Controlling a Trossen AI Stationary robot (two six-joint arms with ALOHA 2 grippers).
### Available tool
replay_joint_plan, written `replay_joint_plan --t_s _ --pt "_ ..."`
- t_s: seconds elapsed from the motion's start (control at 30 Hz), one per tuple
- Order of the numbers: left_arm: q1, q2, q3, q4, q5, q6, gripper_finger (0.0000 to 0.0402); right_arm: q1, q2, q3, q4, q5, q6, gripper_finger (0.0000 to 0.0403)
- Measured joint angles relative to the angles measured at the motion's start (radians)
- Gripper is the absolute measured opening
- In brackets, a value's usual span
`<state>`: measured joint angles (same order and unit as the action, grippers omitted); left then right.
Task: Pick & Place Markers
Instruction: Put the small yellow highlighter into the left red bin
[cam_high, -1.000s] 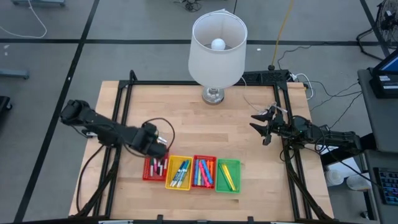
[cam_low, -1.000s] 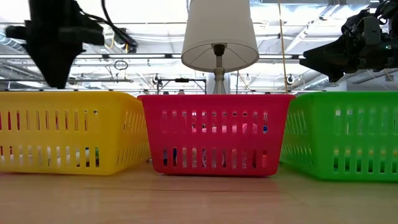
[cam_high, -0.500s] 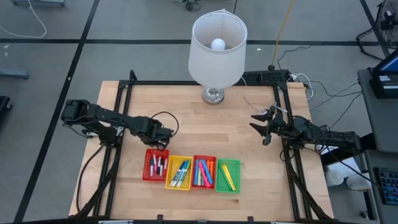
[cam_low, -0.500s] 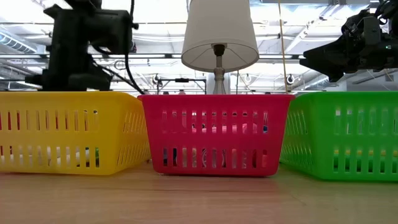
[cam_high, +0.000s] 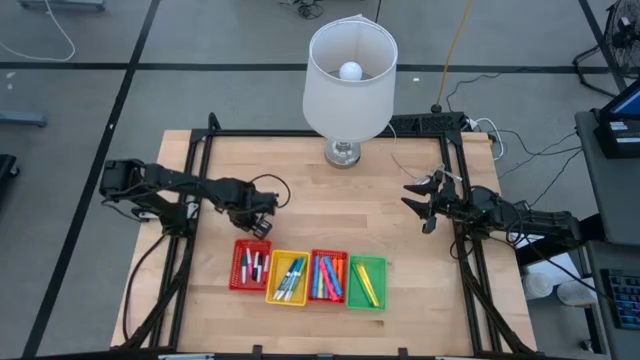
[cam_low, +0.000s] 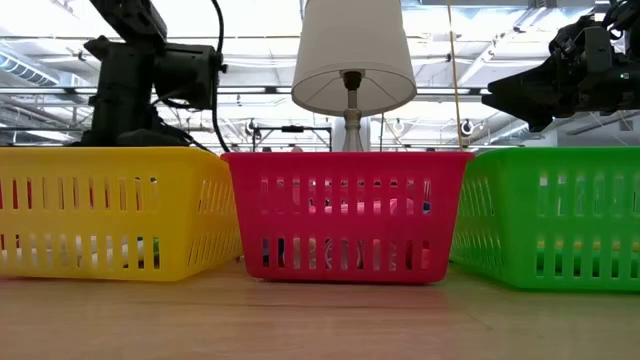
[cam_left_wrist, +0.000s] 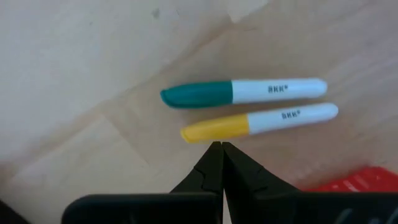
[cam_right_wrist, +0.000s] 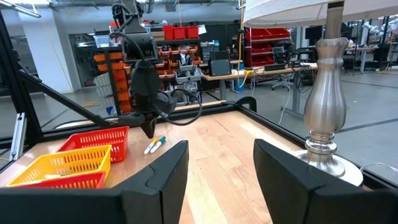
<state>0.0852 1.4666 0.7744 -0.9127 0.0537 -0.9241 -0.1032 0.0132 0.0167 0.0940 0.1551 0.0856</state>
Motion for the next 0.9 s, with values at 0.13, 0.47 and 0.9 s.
replay_joint_plan --t_s 0.13,0.47,0.9 --pt "0.040 0.000 -0.001 0.010 0.030 0.066 0.0002 0.000 0.000 0.000 0.000 0.000 0.000 0.0169" --pt "0.091 0.000 -0.001 0.043 0.172 0.181 0.0001 0.000 0.000 0.000 0.000 0.000 0.000 0.0169" --pt "0.122 0.006 -0.001 0.043 0.173 0.213 0.0001 0.000 0.000 0.000 0.000 0.000 0.000 0.0169"
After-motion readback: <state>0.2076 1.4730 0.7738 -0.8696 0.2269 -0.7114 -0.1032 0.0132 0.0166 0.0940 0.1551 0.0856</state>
